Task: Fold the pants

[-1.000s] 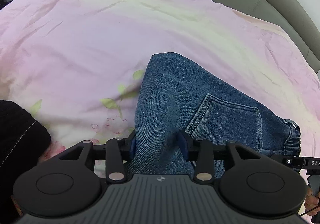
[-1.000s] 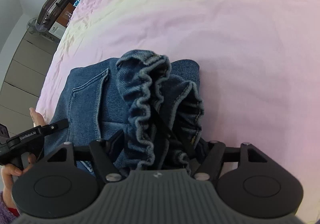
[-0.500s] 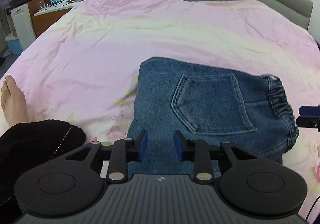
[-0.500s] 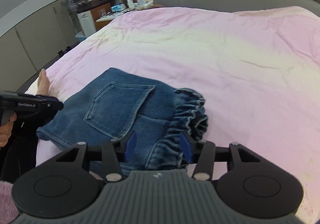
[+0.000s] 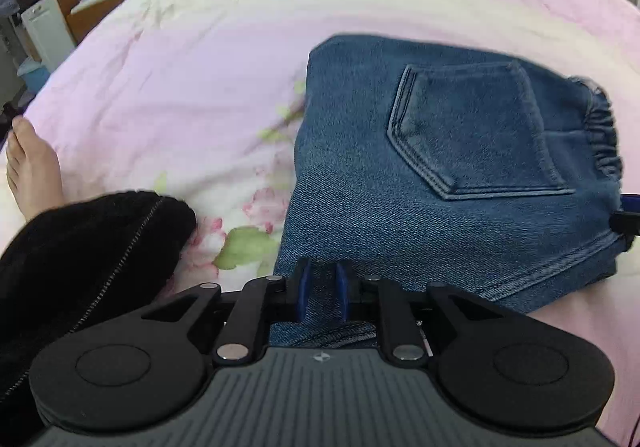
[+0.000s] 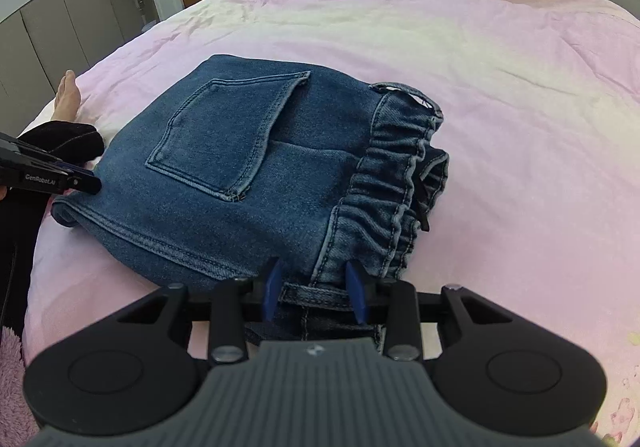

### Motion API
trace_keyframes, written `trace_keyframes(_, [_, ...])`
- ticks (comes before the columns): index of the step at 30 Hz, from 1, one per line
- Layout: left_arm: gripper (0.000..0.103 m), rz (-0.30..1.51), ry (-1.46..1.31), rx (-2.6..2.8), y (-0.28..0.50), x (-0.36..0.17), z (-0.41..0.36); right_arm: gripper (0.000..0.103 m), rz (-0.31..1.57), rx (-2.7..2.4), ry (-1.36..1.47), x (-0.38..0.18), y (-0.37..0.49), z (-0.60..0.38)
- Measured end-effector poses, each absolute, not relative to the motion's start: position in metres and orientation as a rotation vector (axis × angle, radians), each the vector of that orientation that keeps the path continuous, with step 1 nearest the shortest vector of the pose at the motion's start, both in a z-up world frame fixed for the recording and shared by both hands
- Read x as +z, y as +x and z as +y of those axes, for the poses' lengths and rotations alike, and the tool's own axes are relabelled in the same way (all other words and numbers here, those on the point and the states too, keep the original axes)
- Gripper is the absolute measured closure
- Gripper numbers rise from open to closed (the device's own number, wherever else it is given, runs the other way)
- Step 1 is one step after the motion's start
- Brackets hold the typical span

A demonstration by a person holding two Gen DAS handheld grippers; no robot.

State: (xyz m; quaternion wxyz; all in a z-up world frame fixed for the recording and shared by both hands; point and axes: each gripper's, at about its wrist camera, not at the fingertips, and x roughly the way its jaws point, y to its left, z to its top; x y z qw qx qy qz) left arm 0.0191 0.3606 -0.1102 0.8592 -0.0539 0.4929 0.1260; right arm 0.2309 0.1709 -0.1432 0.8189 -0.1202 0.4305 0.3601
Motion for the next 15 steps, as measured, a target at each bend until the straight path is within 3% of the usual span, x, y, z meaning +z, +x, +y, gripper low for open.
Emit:
trace_keyframes(1, [0.068,1.036,-0.076,0.246,0.013,-0.106,0.36,0.072,0.926,0.767,-0.245,-0.143,0.233,0.17])
trace_keyframes(3, [0.037,1.048,0.003,0.198,0.002,-0.101,0.357,0.072,0.941,0.773,-0.208,-0.144,0.237,0.166])
trace_keyframes(6, [0.03,1.065,0.133,0.153,-0.009,-0.101,0.346,0.071,0.939,0.779,-0.189,-0.146,0.236,0.165])
trace_keyframes(10, [0.031,1.117,0.373,0.164,-0.005,-0.127,0.325,0.07,0.936,0.777,-0.186,-0.147,0.233,0.167])
trace_keyframes(14, [0.064,1.053,0.299,0.199,0.0,-0.121,0.328,0.07,0.939,0.786,-0.179,-0.147,0.235,0.166])
trace_keyframes(15, [0.067,1.033,0.267,0.205,-0.001,-0.115,0.331,0.07,0.939,0.786,-0.181,-0.147,0.235,0.166])
